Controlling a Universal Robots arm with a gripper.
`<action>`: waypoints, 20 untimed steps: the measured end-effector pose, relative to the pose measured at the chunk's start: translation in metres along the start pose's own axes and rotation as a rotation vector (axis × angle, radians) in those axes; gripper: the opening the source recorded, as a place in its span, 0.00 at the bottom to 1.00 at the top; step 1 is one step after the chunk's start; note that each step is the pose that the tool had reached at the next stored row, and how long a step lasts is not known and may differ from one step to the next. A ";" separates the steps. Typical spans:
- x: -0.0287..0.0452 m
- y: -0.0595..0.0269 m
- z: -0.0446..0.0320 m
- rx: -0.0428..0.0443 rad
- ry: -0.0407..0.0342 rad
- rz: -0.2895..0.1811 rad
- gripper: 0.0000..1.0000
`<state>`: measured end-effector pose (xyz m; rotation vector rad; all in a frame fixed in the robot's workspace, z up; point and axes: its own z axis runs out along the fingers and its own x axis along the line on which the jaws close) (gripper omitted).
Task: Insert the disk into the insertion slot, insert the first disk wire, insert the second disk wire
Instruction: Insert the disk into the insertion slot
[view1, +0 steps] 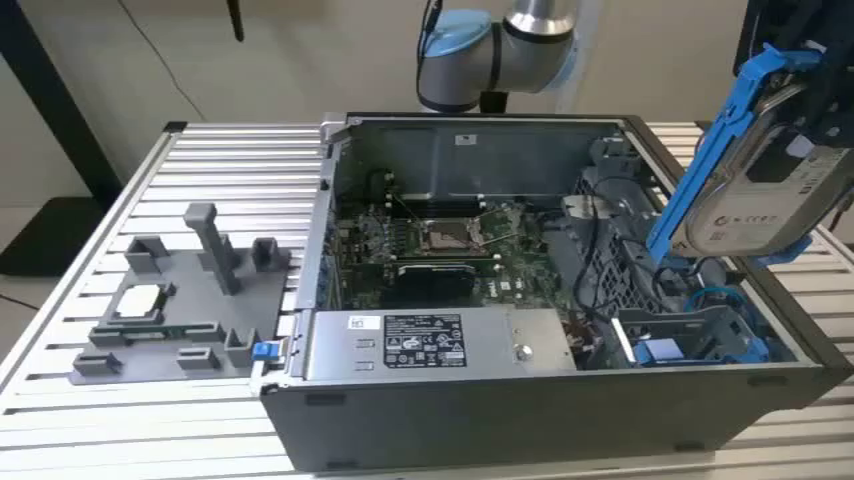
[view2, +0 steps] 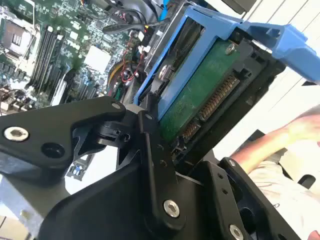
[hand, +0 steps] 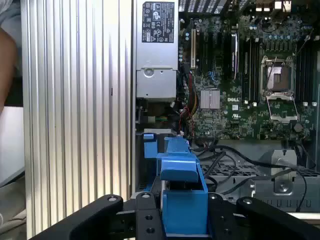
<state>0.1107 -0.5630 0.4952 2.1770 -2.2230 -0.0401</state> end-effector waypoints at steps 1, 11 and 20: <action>0.0000 0.0000 0.0000 -0.0001 0.0000 0.000 0.00; 0.0000 0.0000 0.0000 0.0000 0.0000 0.000 0.00; 0.0008 -0.0007 0.0115 0.0000 0.0000 0.000 0.00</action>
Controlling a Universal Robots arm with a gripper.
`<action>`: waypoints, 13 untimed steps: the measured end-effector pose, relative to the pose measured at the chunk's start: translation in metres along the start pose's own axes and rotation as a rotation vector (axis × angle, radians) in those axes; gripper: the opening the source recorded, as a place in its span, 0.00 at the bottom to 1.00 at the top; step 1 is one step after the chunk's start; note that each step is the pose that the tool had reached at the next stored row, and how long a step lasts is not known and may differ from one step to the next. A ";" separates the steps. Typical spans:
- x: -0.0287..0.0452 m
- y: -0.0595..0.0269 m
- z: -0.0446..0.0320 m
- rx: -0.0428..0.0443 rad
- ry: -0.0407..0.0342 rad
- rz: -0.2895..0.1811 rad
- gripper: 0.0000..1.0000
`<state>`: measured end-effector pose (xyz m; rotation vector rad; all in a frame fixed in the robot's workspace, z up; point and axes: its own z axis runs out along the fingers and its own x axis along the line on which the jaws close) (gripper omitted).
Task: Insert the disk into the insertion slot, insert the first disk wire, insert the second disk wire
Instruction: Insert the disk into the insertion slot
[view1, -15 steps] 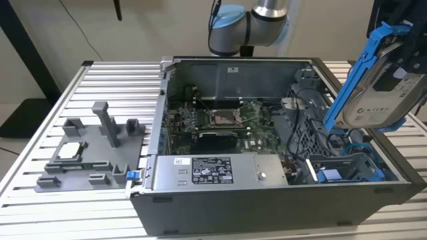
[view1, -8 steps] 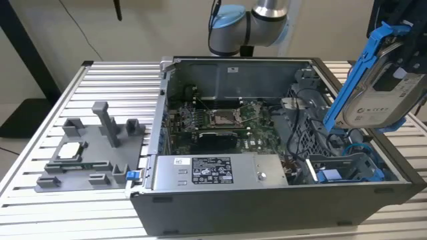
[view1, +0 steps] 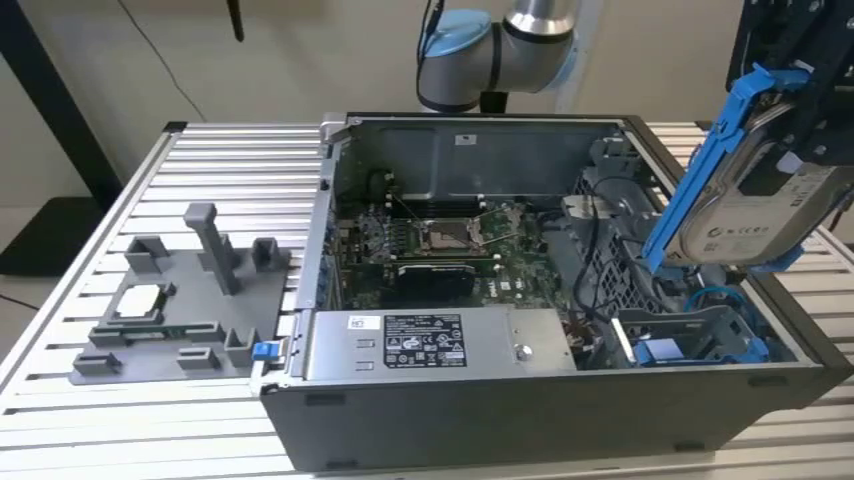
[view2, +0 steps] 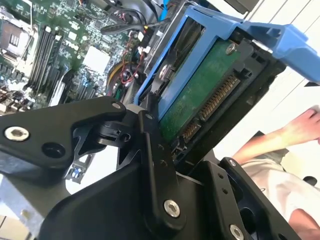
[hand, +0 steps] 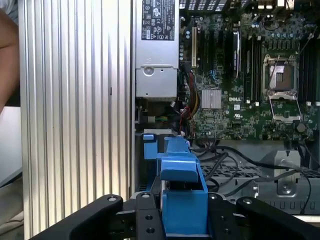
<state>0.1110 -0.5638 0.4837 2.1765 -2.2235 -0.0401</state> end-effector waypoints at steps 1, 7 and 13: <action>0.0001 -0.0002 0.0015 0.0000 0.0000 0.000 0.00; 0.0002 -0.0011 0.0085 0.0000 -0.0001 0.000 0.00; 0.0004 -0.0016 0.0146 0.0000 0.0000 0.000 0.00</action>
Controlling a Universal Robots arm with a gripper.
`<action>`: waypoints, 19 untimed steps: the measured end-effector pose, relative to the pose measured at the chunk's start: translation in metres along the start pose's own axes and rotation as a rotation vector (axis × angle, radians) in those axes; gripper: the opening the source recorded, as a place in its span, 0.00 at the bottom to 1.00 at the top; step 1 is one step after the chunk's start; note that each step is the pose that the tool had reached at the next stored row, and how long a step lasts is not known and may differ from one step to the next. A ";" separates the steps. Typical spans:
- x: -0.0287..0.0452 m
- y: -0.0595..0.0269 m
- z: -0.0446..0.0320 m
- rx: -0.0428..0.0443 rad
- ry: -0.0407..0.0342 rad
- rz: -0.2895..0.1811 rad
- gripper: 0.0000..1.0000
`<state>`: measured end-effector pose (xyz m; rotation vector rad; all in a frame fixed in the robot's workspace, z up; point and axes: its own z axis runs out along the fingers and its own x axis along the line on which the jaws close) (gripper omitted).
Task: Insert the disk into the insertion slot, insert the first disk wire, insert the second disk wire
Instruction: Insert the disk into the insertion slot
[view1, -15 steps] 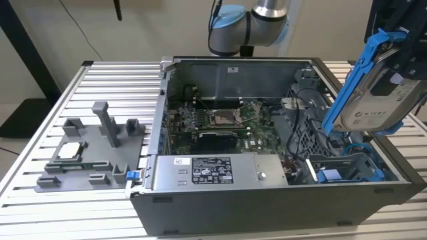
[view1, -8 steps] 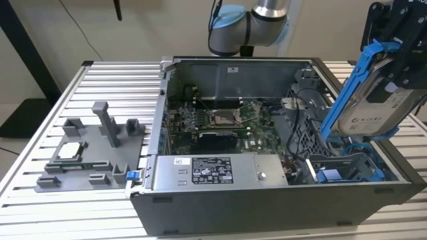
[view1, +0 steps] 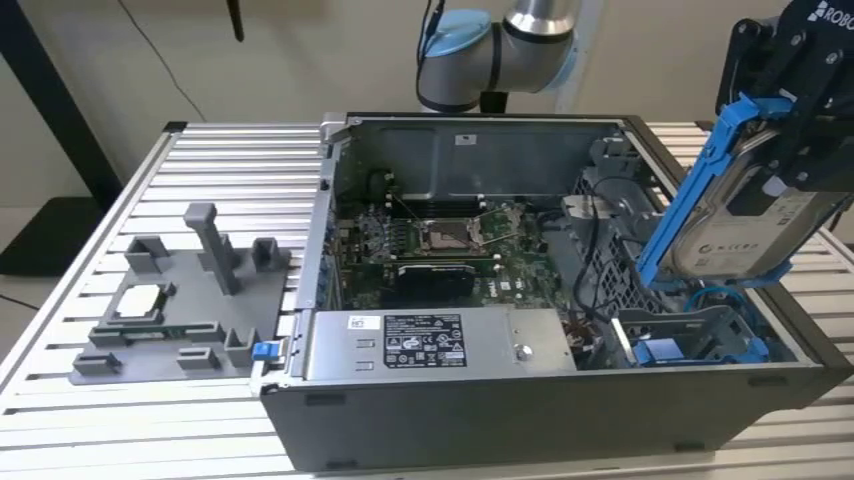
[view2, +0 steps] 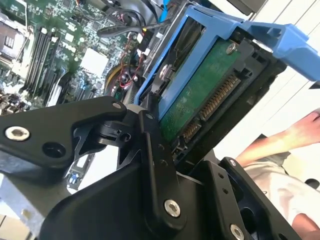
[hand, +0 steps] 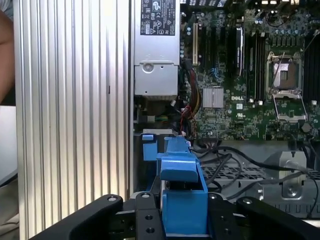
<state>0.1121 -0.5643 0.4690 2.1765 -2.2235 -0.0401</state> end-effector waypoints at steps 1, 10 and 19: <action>0.0001 -0.0001 0.0010 0.0000 0.0000 0.000 0.00; 0.0008 -0.0020 0.0111 0.0000 -0.0001 0.000 0.00; 0.0021 -0.0031 0.0220 -0.0008 -0.0055 0.000 0.00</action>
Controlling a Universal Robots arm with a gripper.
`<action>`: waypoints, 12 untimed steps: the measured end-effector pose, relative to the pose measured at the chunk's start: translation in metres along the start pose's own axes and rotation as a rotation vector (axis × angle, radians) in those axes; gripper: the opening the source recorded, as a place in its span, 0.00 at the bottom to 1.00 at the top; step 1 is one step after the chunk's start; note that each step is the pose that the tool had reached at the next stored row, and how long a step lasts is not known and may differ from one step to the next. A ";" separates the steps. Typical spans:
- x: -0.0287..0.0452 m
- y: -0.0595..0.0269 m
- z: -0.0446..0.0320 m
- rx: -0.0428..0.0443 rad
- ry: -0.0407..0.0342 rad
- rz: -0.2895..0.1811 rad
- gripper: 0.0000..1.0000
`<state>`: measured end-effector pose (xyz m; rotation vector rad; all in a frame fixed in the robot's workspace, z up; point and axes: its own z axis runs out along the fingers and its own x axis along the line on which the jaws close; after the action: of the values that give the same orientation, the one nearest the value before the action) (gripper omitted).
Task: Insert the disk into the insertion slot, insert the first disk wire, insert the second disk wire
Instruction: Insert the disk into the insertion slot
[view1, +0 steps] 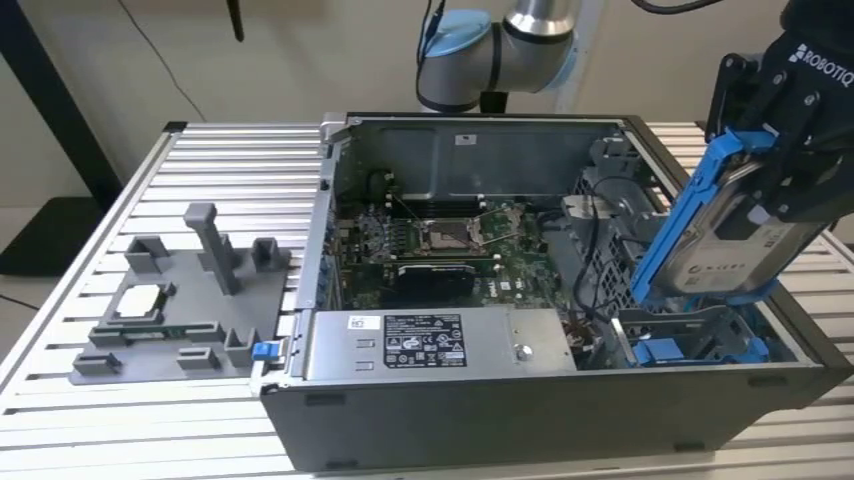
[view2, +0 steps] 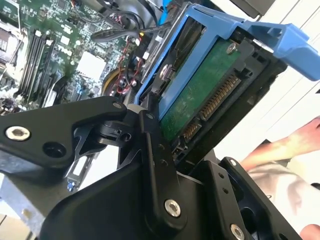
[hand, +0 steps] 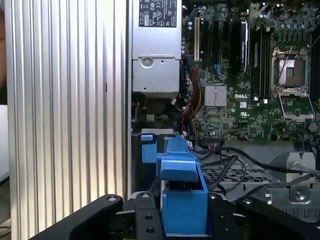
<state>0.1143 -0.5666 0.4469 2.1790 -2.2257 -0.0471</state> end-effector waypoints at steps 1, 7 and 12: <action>0.0002 -0.0001 0.0016 -0.0003 -0.0010 0.000 0.00; 0.0007 -0.0018 0.0108 -0.0010 -0.0041 -0.001 0.00; 0.0014 -0.0037 0.0189 -0.0011 -0.0044 -0.005 0.00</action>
<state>0.1172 -0.5680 0.4278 2.1861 -2.2221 -0.0533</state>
